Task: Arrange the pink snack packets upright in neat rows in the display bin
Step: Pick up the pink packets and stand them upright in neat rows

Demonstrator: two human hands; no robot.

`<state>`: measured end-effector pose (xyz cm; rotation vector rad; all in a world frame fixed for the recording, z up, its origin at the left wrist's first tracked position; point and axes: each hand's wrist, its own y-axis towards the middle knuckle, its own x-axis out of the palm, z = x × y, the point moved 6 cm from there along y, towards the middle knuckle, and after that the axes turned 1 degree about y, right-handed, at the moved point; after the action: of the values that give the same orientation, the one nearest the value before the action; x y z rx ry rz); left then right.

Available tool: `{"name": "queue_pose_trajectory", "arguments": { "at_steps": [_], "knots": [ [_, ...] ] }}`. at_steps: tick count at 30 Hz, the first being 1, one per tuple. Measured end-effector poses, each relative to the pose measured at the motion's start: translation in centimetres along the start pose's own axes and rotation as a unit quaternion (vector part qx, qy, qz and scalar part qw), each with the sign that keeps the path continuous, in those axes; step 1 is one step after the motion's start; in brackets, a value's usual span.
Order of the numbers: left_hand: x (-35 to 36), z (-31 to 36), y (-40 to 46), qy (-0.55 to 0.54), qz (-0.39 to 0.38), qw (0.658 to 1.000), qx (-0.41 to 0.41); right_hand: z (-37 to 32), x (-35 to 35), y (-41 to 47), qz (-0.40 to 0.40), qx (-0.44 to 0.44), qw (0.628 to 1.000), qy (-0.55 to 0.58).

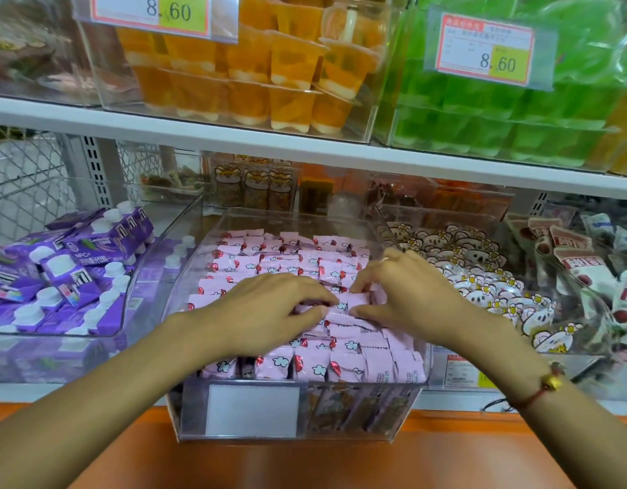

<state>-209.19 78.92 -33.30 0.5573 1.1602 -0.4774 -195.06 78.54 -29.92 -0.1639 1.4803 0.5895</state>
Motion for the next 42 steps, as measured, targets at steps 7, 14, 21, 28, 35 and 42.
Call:
{"name": "queue_pose_trajectory", "arguments": {
  "at_steps": [7,14,21,28,35,42],
  "knots": [
    [0.0,0.0,0.4,0.002,0.028,0.999,-0.032,1.1,0.2,-0.1,-0.004,0.028,0.99,0.141],
    [-0.1,0.1,0.7,0.023,0.021,0.999,-0.041,2.0,-0.6,-0.8,0.149,0.076,0.939,0.3],
    [0.1,-0.1,0.7,0.012,0.031,0.999,-0.042,2.3,-2.2,-1.5,0.264,0.066,0.899,0.342],
    [0.1,-0.1,0.7,-0.046,0.051,0.996,-0.062,2.3,-0.9,-0.2,0.103,0.079,0.966,0.224],
    [-0.2,1.6,3.0,-0.162,0.127,0.974,-0.098,1.7,-1.0,-0.5,0.072,0.072,0.969,0.226],
    [0.2,1.5,2.9,-0.155,0.128,0.976,-0.084,1.7,-2.2,-1.9,0.067,0.069,0.995,-0.017]
  ]
}}
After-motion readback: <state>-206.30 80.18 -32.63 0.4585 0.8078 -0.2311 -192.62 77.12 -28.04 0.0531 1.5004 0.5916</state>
